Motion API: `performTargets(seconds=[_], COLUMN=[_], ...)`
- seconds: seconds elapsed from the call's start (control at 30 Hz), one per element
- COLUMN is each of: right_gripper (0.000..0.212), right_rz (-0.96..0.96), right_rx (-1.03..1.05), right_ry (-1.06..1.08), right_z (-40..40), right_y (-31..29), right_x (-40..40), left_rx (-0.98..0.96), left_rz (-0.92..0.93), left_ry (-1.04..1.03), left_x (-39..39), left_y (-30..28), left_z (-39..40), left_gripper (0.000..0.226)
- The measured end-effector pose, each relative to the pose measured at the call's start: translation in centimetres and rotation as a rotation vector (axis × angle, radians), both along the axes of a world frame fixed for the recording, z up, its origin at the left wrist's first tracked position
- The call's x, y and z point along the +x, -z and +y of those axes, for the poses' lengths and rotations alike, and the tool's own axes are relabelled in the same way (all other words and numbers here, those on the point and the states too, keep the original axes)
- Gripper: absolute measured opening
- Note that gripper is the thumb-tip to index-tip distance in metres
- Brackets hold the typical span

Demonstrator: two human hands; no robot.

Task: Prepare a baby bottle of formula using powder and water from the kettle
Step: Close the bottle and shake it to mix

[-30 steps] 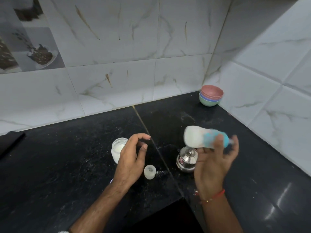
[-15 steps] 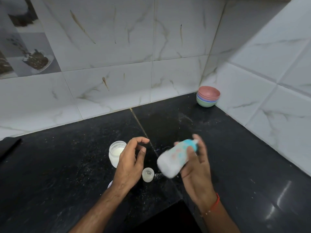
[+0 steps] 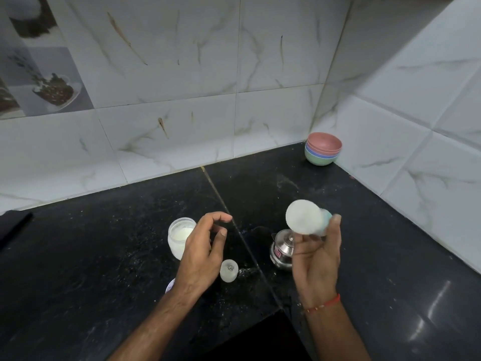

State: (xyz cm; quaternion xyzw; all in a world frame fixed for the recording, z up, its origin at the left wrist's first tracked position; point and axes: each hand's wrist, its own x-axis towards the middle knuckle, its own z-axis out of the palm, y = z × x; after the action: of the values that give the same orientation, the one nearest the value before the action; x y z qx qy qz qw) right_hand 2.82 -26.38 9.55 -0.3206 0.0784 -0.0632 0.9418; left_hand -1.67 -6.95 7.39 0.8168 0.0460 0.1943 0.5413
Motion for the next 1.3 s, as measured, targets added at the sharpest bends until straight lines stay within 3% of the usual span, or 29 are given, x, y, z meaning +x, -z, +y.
performTargets(seconds=[0.17,0.27,0.33,0.43,0.5,0.6,0.67,0.8,0.83,0.93,1.0,1.13,1.2,1.3], right_gripper=[0.086,0.067,0.069,0.092,0.090,0.080,0.072,0.087,0.087,0.077,0.069,0.087,0.091,0.089], right_rz=[-0.186,-0.129,-0.072,-0.151,-0.243,-0.138,-0.103,-0.312,-0.353,-0.173,-0.127,-0.360,-0.338,-0.122], right_rx=[-0.306,-0.084,-0.017,-0.237,-0.327,-0.084,-0.057,-0.414,-0.430,-0.096,-0.029,-0.328,-0.282,-0.057], right_ry=[-0.350,-0.125,-0.009,-0.262,-0.354,-0.107,-0.036,-0.517,-0.534,-0.230,-0.095,-0.532,-0.464,-0.153], right_z=[0.8,0.3,0.2,0.6,0.3,-0.1,0.3,0.9,0.8,0.5,0.3,0.4,0.3,0.4], right_y=[0.3,-0.5,-0.2,-0.1,-0.1,-1.0,-0.8,0.0,0.0,-0.9,-0.6,0.1,-0.1,-0.6], right_x=[-1.6,0.0,0.7,-0.3,-0.6,0.7,1.0,-1.0,-0.9,0.4,0.8,-0.8,-0.5,0.3], left_rx=[0.019,0.008,0.006,0.016,0.023,0.006,0.009,0.054,0.056,0.029,0.023,0.048,0.046,0.024], left_rz=[-0.001,-0.004,0.001,0.003,-0.001,-0.002,-0.002,-0.016,-0.015,-0.009,-0.009,-0.014,-0.015,-0.011], left_ry=[0.025,0.016,0.017,0.026,0.023,0.021,0.028,0.039,0.039,0.028,0.024,0.026,0.026,0.020], left_x=[0.2,0.4,0.4,0.5,0.7,0.7,0.6,1.0,1.0,0.9,0.8,0.7,0.7,0.5], left_y=[0.0,-0.1,-0.1,-0.1,-0.1,-0.1,-0.1,0.1,0.0,-0.2,-0.2,0.0,-0.1,-0.2], left_z=[-0.2,-0.1,-0.1,-0.1,0.0,0.0,-0.1,0.0,0.0,-0.1,-0.1,0.0,-0.1,-0.2], left_gripper=[0.032,0.031,0.032,0.033,0.032,0.032,0.032,0.034,0.034,0.032,0.032,0.033,0.033,0.032])
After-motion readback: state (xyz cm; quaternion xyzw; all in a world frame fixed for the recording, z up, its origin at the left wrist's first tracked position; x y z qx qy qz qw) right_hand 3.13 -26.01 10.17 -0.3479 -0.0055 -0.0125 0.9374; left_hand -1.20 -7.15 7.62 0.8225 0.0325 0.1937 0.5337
